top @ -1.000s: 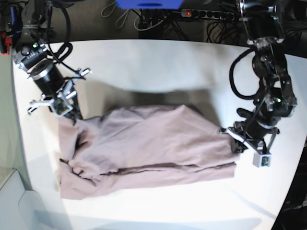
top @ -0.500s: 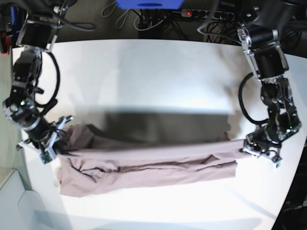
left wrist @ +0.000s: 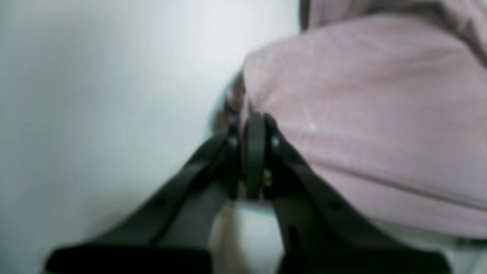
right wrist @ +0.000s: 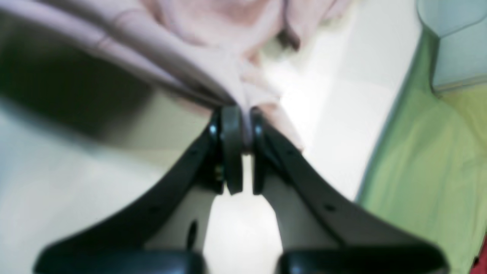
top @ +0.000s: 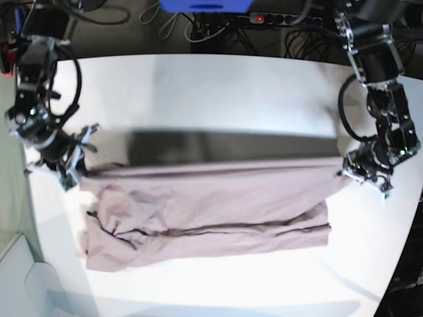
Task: Layout the t-shirt on the table in an organized manner, then fold the t-shirt properly
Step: 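Grasp the folded edge with both grippers and pull it taut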
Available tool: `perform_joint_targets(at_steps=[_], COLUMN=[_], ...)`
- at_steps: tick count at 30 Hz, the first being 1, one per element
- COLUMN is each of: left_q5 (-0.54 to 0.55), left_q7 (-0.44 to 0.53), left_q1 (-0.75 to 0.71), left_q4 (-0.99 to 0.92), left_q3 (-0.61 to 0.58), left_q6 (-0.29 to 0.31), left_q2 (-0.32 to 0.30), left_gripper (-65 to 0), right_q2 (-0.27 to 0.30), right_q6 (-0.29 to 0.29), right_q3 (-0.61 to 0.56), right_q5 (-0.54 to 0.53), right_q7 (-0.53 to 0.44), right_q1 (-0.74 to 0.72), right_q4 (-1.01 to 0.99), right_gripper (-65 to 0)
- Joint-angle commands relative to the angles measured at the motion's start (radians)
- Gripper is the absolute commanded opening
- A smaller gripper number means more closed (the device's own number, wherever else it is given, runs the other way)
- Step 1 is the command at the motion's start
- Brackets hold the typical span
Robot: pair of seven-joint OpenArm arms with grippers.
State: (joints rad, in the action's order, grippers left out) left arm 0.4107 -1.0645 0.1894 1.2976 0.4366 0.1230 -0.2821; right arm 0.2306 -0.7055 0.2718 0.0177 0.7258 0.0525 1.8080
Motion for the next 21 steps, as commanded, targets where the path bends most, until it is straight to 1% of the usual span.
perform_joint_targets(at_steps=[1, 4, 7, 9, 11, 13, 16, 18, 19, 21], left_q5=[0.007, 0.084, 0.156, 0.173, 0.164, 0.172, 0.172, 0.172, 0.172, 0.165], left_q7=[-0.003, -0.072, -0.118, -0.136, -0.153, -0.170, -0.221, -0.256, -0.265, -0.274], left_q1=[0.000, -0.075, -0.167, -0.216, -0.255, -0.275, -0.278, -0.278, -0.278, -0.278], left_q4=[0.038, 0.095, 0.170, 0.216, 0.248, 0.261, 0.261, 0.261, 0.262, 0.262], left_q3=[0.006, 0.009, 0.009, 0.009, 0.009, 0.006, 0.005, 0.005, 0.005, 0.005], left_q6=[-0.009, -0.009, -0.009, -0.009, -0.009, -0.009, -0.009, -0.009, -0.009, -0.009], left_q2=[-0.024, -0.027, -0.035, -0.036, -0.035, -0.035, -0.035, -0.035, -0.035, -0.035], left_gripper=[-65.0, -65.0, -65.0, -65.0, -65.0, -65.0, -64.8, -61.8, -58.7, -50.2], right_q2=[0.010, 0.003, 0.003, 0.008, 0.010, 0.011, 0.010, 0.010, 0.010, 0.020], right_q6=[0.007, 0.007, 0.007, 0.007, 0.007, 0.007, 0.007, 0.007, 0.007, 0.007], right_q3=[0.008, 0.008, 0.008, 0.007, 0.005, 0.007, 0.011, 0.011, 0.011, 0.011], right_q5=[0.000, 0.000, 0.000, 0.001, 0.001, 0.001, 0.003, 0.003, 0.003, 0.003], right_q7=[-0.010, -0.008, -0.008, -0.007, -0.007, -0.007, -0.007, 0.002, 0.021, 0.054], right_q1=[0.028, 0.143, 0.238, 0.284, 0.324, 0.343, 0.350, 0.352, 0.352, 0.352], right_q4=[0.062, 0.157, 0.200, 0.197, 0.194, 0.194, 0.195, 0.195, 0.195, 0.195], right_gripper=[-65.0, -65.0, -65.0, -65.0, -65.0, -65.0, -65.0, -61.0, -57.2, -47.3])
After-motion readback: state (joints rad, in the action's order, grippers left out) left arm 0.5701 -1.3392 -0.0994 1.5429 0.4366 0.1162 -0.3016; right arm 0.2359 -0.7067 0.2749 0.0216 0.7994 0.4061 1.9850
